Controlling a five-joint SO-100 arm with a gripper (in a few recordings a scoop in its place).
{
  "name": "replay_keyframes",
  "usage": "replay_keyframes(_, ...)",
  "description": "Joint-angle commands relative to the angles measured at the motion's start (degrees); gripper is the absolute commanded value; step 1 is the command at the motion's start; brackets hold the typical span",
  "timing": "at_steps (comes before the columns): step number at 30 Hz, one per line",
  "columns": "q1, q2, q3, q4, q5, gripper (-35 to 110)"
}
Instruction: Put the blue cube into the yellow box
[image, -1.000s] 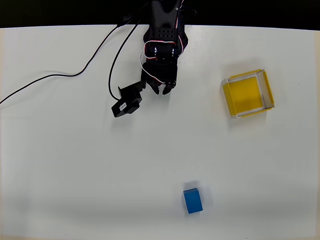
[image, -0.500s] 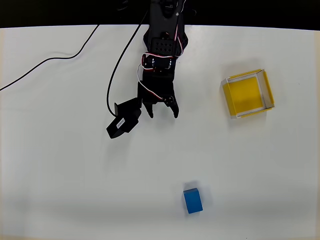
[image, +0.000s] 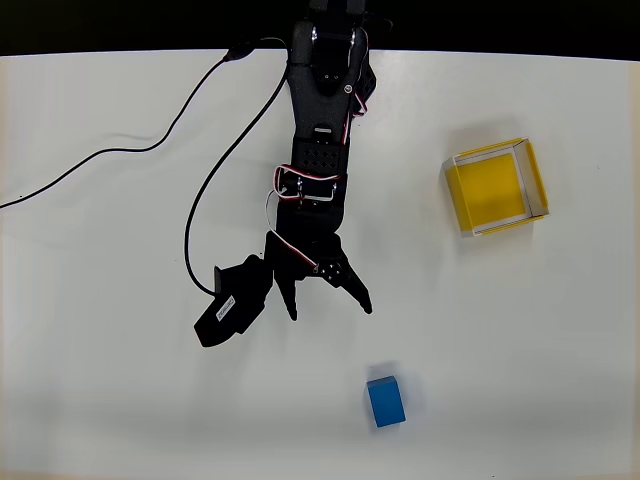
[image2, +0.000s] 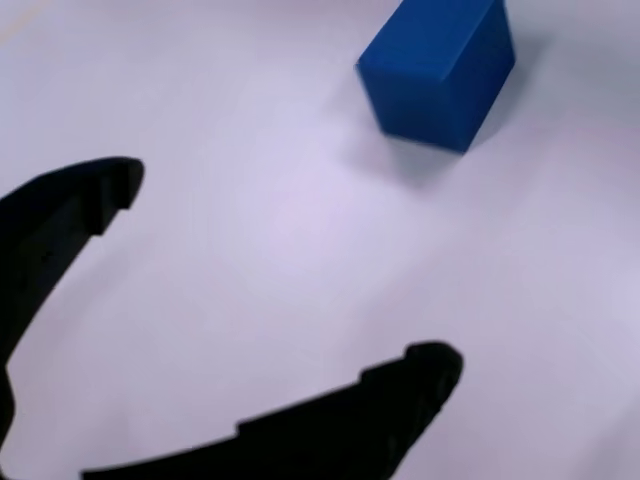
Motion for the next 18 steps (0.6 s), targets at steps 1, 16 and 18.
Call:
replay_keyframes(1,-1.8,-4.1,-12.9,-6.9,-0.8,58)
replay_keyframes(16,-5.5,-36.0,-37.7,-21.4,-1.7,59)
replay_keyframes(18,-6.0,-39.7,-40.2,-23.6,-1.4,59)
